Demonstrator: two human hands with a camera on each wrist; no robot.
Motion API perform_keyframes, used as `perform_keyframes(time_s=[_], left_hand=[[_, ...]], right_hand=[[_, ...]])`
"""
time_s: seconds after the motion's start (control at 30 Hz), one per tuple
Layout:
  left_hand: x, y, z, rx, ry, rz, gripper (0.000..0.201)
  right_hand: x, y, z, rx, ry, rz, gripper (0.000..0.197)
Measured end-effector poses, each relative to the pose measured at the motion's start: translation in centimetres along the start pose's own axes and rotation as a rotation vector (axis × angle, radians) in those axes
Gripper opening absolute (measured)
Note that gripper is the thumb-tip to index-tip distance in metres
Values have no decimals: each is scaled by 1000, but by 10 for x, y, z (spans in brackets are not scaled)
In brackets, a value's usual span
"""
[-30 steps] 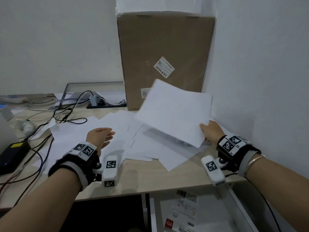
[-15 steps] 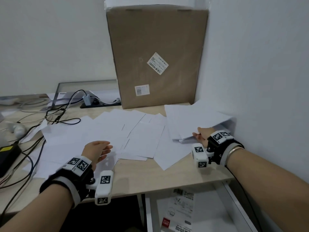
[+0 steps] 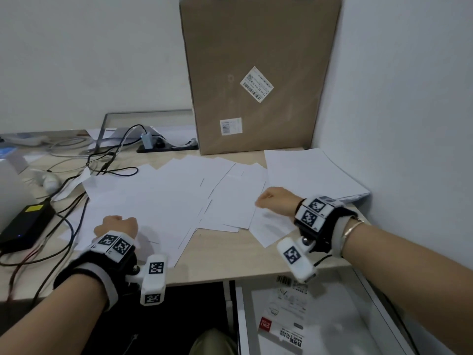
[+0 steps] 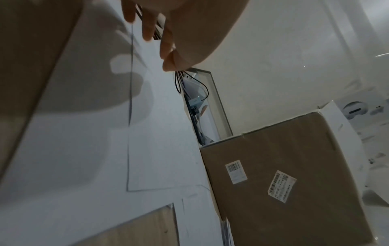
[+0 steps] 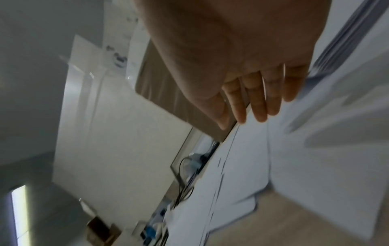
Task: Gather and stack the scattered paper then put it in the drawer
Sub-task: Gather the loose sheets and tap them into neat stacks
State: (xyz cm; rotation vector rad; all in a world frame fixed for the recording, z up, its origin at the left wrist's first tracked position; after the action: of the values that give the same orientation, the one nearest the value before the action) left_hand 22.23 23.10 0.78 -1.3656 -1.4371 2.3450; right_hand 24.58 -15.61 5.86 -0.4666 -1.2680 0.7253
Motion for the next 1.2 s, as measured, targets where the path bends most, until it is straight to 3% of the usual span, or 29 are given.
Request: perform_keyframes(time_s=[0.1,0.27,0.33,0.5,0.57,0.63,0.77,0.87,1.03,1.13,1.2], left_hand=[[6,-3,4,10,-80,7,62],[5,10,-3,74,-169,188,85],[-1,16,-2,73,-203,333,92],[-21,40,0,206,-227,585,82],[-28,51,-1,260,-186,623,76],[-25,48,-2,189,-226,559,66],[-18,25,-17,71,-159,293,61],[-10,7,-31,30,-122,170,77],[-15,11,-48,185,11,-98,83],[-27,20,-40,257,90,-183,74],[-30,27,-42,285,109,-177,66]], right_hand=[[13,36,-7,160,17,198,61],[8,60,-9,276,36,464,83],[9,57,-6,283,9,509,83],[12,52,-3,279,-22,545,78],[13,53,-5,265,-20,546,76],[15,53,-9,244,-18,532,73],[27,46,-24,169,25,415,66],[42,47,-39,123,58,206,62],[58,70,-75,87,182,-208,49],[64,83,-89,137,253,-438,38],[67,84,-94,155,276,-473,23]])
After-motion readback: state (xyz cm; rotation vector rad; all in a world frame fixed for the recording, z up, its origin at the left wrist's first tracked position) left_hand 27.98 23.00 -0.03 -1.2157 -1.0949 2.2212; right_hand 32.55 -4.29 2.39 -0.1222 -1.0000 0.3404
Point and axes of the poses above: each hand's wrist, its own z-axis away from the middle knuckle, its own y-axis out of the palm, x = y × z, the point moved 6 cm from there along -z, towards the middle knuckle, and after that the axes turned 1 degree about y, right-handed, at the moved point
